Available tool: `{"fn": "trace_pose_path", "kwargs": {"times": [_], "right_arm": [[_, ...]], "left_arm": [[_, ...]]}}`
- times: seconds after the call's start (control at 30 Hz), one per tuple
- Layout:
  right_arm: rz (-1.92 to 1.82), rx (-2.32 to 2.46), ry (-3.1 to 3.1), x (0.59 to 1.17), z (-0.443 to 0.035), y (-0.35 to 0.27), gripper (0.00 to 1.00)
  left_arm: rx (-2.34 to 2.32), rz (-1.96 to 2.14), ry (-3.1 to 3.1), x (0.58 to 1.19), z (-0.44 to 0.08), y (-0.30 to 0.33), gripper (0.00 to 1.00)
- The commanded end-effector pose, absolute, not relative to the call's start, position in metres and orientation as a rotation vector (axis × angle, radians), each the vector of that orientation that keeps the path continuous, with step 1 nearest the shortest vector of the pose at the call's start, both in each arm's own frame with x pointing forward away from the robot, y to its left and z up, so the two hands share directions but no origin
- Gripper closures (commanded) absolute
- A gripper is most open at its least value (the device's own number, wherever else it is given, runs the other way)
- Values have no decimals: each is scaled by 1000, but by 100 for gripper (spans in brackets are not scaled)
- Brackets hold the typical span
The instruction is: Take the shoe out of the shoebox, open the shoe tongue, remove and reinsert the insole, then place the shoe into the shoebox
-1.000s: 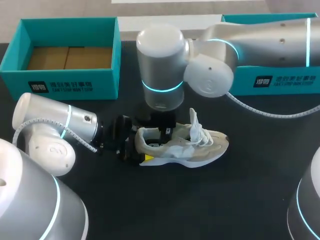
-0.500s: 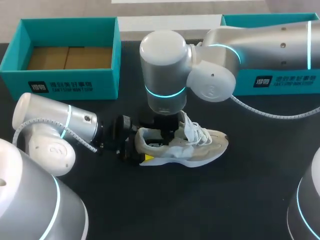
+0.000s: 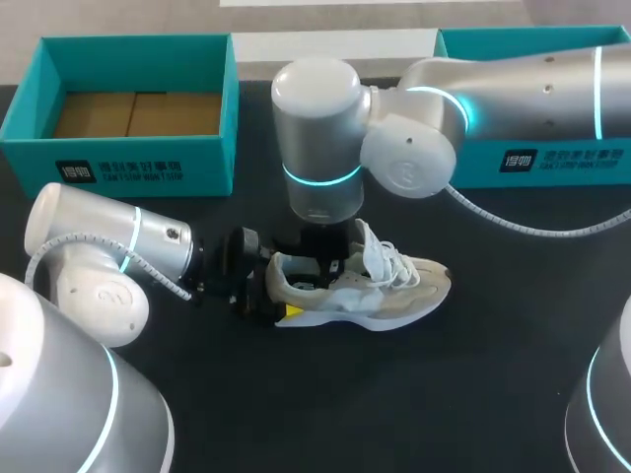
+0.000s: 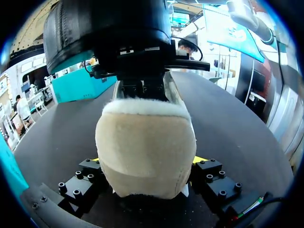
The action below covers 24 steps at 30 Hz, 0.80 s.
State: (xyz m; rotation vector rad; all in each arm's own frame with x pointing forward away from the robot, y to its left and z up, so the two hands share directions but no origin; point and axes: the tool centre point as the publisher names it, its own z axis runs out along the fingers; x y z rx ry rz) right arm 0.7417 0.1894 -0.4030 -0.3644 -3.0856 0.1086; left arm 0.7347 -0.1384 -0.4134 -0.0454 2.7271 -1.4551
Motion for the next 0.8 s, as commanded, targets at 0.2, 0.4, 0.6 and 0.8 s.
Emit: {"fn": "trace_pose_path", "kwargs": {"times": [0.2, 0.4, 0.6, 0.8], "right_arm": [[106, -412, -3176, 736, -361, 174, 100], [96, -395, -3204, 746, -338, 164, 100], [56, -372, -3232, 753, -323, 160, 100], [15, -367, -3256, 756, -316, 160, 100]], "left_arm": [[-47, -1449, 2728, 737, -418, -138, 100], [-47, -1449, 2728, 737, -418, -138, 100], [-47, -1449, 2728, 737, -418, -138, 100], [-47, -1449, 2728, 737, -418, -138, 100]]}}
